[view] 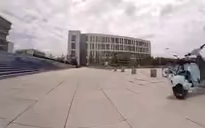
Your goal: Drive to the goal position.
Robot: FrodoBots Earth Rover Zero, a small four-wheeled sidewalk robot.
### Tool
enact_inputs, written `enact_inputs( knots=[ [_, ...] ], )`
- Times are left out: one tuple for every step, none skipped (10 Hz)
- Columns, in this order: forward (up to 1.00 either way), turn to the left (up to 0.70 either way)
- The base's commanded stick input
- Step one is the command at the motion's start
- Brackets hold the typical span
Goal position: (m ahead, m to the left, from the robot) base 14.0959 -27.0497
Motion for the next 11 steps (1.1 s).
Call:
enact_inputs(
  knots=[
    [1.0, -0.34],
    [1.0, -0.18],
    [1.0, 0.0],
    [1.0, 0.0],
    [1.0, 0.0],
    [1.0, 0.0],
    [1.0, 0.0],
    [1.0, -0.09],
    [1.0, -0.22],
    [1.0, -0.15],
    [1.0, 0.0]
  ],
)
